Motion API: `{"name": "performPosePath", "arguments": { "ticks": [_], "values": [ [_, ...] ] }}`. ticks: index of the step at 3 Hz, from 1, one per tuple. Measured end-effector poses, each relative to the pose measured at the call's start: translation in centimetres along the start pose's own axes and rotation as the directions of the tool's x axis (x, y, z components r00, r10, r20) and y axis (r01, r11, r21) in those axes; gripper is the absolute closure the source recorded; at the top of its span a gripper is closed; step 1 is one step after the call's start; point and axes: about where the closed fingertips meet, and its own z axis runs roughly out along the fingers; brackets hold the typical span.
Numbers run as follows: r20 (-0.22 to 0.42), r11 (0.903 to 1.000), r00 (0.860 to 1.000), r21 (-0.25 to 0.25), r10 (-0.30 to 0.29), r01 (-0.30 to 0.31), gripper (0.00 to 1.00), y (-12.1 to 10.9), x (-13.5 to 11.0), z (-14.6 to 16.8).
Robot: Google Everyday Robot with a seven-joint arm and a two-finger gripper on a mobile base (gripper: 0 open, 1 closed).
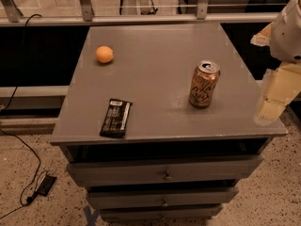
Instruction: Pick rxbar chocolate
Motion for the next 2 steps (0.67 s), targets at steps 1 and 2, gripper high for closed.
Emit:
{"name": "performPosePath", "arguments": {
  "ticks": [1, 2],
  "values": [
    [0.0, 1.0, 1.0, 0.0, 0.0, 0.0, 0.0, 0.0, 0.0, 0.0],
    [0.001, 0.9972, 0.997, -0.021, -0.072, 0.072, 0.0, -0.8, -3.1, 0.9]
  ]
}}
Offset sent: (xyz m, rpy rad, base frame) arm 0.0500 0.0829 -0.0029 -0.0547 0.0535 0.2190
